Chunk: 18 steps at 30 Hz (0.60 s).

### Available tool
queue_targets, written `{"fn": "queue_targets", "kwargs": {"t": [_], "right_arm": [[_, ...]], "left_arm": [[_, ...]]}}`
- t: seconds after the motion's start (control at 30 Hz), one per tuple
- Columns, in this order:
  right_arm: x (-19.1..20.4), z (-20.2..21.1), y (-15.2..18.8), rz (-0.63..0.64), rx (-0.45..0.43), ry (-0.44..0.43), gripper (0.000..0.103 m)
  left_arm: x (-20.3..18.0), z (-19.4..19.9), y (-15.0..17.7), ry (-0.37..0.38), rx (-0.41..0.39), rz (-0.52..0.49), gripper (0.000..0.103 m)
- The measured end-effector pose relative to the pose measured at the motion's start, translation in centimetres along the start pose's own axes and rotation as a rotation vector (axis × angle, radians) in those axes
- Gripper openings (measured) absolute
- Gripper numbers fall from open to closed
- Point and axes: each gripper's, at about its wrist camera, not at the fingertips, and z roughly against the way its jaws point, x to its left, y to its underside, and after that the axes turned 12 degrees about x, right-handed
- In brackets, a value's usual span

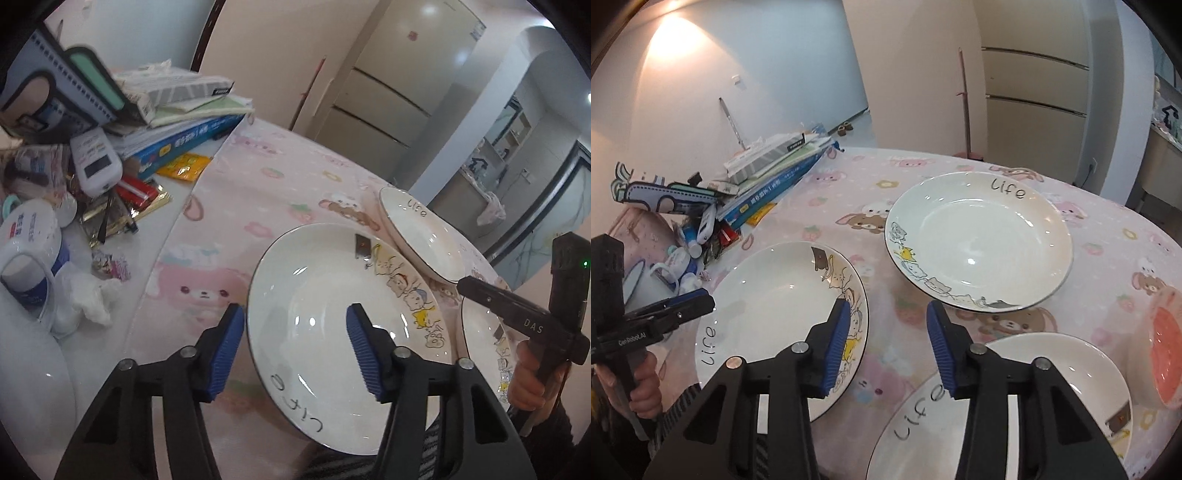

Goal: Organize plates and bowls
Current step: 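Close both grippers on the plate rim and tilt the plate up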

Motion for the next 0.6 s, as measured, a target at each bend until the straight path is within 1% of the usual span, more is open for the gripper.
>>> {"fn": "queue_targets", "kwargs": {"t": [0.07, 0.13, 0.17, 0.2, 0.27, 0.3, 0.37, 0.4, 0.47, 0.57, 0.6], "right_arm": [[-0.1, -1.0, -0.2, -0.008, 0.058, -0.06, 0.034], [0.0, -2.0, -0.2, -0.011, 0.111, -0.11, 0.032], [0.0, -2.6, -0.1, -0.013, 0.137, -0.131, 0.032], [0.2, -3.0, 0.0, -0.014, 0.156, -0.142, 0.029], [0.4, -3.9, 0.0, -0.015, 0.197, -0.162, 0.028], [0.6, -4.2, 0.2, -0.019, 0.211, -0.161, 0.028], [1.0, -4.2, 0.3, 0.0, 0.207, -0.134, 0.028], [1.3, -4.2, 0.4, 0.018, 0.206, -0.115, 0.028], [1.0, -4.4, 0.3, 0.005, 0.215, -0.131, 0.028], [0.5, -5.4, 0.0, -0.028, 0.271, -0.186, 0.028], [0.8, -5.5, -0.1, -0.017, 0.268, -0.169, 0.026]], "left_arm": [[0.8, -0.7, -0.1, 0.032, 0.034, 0.034, 0.048], [1.2, -1.4, -0.1, 0.056, 0.07, 0.051, 0.046], [1.3, -1.9, -0.1, 0.064, 0.084, 0.058, 0.044], [1.3, -2.1, -0.1, 0.067, 0.092, 0.065, 0.042], [1.9, -2.3, 0.0, 0.085, 0.09, 0.115, 0.041], [2.3, -2.3, 0.0, 0.104, 0.093, 0.14, 0.041], [2.6, -2.4, 0.1, 0.128, 0.096, 0.148, 0.041], [2.5, -2.4, 0.1, 0.127, 0.097, 0.146, 0.041], [2.2, -2.6, 0.0, 0.114, 0.114, 0.129, 0.034], [1.5, -2.6, -0.2, 0.064, 0.125, 0.091, 0.032], [1.5, -2.6, -0.3, 0.065, 0.126, 0.09, 0.032]]}}
